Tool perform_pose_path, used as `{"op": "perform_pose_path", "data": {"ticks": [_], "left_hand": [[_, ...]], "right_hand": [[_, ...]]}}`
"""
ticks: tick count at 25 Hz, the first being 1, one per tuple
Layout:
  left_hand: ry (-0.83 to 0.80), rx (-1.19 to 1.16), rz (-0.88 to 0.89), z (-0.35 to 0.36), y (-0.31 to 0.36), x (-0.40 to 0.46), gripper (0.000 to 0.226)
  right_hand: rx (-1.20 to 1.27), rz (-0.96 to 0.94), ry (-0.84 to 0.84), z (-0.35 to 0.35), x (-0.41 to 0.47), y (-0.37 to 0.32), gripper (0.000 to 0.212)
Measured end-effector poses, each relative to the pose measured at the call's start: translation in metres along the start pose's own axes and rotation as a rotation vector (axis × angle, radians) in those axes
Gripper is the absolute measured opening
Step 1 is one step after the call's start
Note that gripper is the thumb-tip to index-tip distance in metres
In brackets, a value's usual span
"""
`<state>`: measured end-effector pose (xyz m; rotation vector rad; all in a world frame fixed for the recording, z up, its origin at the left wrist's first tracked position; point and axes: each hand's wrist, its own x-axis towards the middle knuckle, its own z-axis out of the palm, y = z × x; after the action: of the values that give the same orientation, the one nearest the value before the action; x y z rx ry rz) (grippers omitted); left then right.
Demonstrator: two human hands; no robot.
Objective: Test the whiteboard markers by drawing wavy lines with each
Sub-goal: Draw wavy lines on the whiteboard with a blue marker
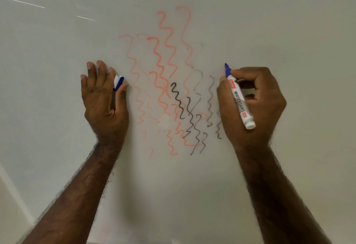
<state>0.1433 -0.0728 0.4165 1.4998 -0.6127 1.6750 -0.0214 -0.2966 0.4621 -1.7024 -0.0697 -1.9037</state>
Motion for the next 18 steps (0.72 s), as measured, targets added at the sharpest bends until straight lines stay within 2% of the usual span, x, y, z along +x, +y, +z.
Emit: {"op": "perform_pose_path", "data": {"ticks": [2, 5, 8, 18], "left_hand": [[-0.012, -0.006, -0.007, 0.000, -0.001, -0.001, 0.038], [-0.017, -0.005, -0.014, -0.001, -0.001, -0.001, 0.039], [-0.021, -0.010, -0.016, 0.000, -0.001, -0.001, 0.039], [-0.031, 0.003, -0.013, -0.003, -0.001, -0.004, 0.038]], "right_hand": [[-0.015, 0.006, 0.036, -0.002, -0.010, 0.003, 0.008], [0.000, 0.000, -0.013, -0.005, -0.025, 0.009, 0.011], [-0.006, 0.017, 0.041, -0.011, -0.034, 0.017, 0.011], [-0.003, 0.024, -0.047, -0.017, -0.065, 0.027, 0.015]]}}
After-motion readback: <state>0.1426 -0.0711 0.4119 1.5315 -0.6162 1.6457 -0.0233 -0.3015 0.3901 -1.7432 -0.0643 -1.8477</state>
